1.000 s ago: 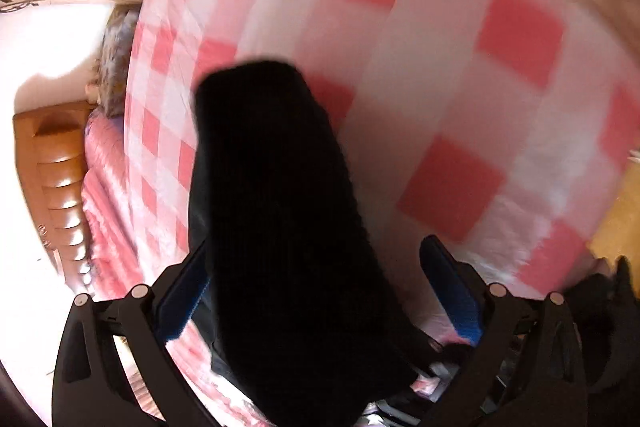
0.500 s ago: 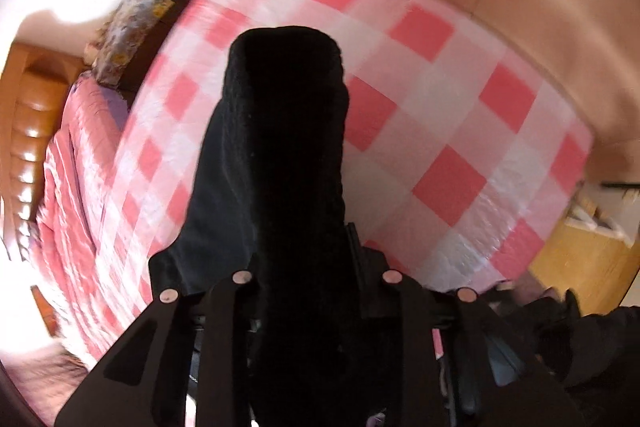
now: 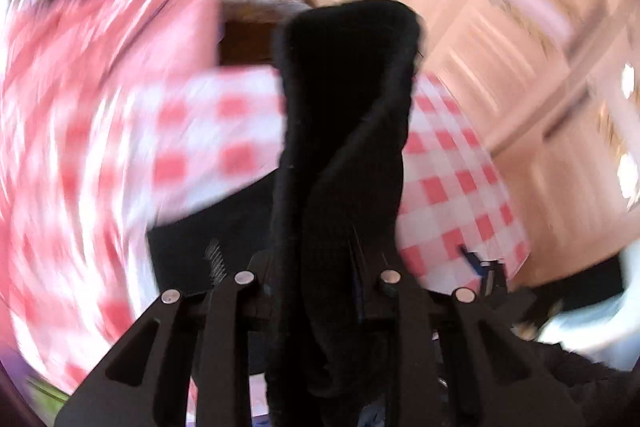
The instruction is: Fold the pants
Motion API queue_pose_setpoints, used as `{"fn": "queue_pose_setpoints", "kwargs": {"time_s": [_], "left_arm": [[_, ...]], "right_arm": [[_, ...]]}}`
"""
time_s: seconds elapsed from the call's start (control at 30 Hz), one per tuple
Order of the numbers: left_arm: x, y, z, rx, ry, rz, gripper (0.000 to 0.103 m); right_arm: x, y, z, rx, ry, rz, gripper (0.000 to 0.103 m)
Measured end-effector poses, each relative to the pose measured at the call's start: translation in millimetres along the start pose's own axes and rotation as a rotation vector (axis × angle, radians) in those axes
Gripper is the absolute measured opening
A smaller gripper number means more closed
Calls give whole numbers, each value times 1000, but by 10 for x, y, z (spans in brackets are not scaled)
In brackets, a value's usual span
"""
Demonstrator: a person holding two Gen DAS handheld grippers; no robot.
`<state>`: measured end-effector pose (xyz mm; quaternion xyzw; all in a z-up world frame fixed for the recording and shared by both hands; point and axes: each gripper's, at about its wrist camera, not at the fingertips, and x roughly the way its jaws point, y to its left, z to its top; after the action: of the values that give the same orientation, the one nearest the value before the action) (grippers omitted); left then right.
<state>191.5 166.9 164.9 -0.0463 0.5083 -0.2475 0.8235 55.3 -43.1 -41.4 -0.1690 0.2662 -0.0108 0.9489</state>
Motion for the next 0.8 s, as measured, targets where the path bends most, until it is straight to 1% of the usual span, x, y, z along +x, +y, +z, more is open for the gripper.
{"fn": "queue_pose_setpoints", "kwargs": {"time_s": [0.07, 0.1, 0.13, 0.17, 0.2, 0.23, 0.27, 0.3, 0.37, 0.43, 0.5, 0.53, 0.6, 0.63, 0.67, 0.7, 0.73, 0.8], "left_arm": [[240, 830, -436, -176, -17, -80, 25], [377, 1111, -621, -231, -21, -112, 25], [605, 1381, -850, -302, -4, -145, 25], [764, 1510, -997, -344, 5, -168, 25], [857, 1589, -1120, -371, -21, -208, 26], [842, 1646, -1206, -398, -85, -280, 26], [802, 1670, -1238, -415, -119, -323, 26], [773, 1659, -1246, -413, -140, -335, 26], [755, 1554, -1235, -386, -155, -324, 26], [733, 1443, -1224, -374, -164, -324, 26], [667, 1353, -1224, -353, -183, -345, 26], [613, 1328, -1243, -337, -207, -367, 26], [630, 1297, -1286, -317, -236, -405, 27], [736, 1332, -1321, -337, -224, -437, 28], [873, 1363, -1353, -358, -194, -444, 29], [931, 1417, -1411, -370, -178, -426, 29], [957, 1441, -1435, -377, -190, -415, 29], [869, 1412, -1412, -385, -226, -463, 30]], "right_arm": [[60, 186, 17, -62, 0, -18, 98], [117, 266, -2, -90, 6, -26, 98], [167, 315, -27, -108, 24, -28, 98], [186, 337, -53, -114, 33, -33, 98], [165, 308, -80, -113, 30, -36, 98], [166, 289, -82, -110, 29, -30, 98], [174, 270, -75, -108, 34, -22, 98], [186, 300, -35, -105, 37, -19, 98], [190, 217, -10, -84, 45, -18, 98], [185, 72, -24, 2, 43, -14, 98], [166, -36, -43, 49, 42, -18, 98], [143, 7, -77, 56, 44, -17, 98], [139, 2, -144, 78, 55, -10, 98], [172, -23, -166, 94, 69, 1, 98], [228, -97, -177, 145, 99, 34, 98], [251, -163, -194, 192, 112, 68, 98], [263, -181, -189, 214, 122, 86, 98], [277, -222, -227, 267, 134, 109, 98]]}}
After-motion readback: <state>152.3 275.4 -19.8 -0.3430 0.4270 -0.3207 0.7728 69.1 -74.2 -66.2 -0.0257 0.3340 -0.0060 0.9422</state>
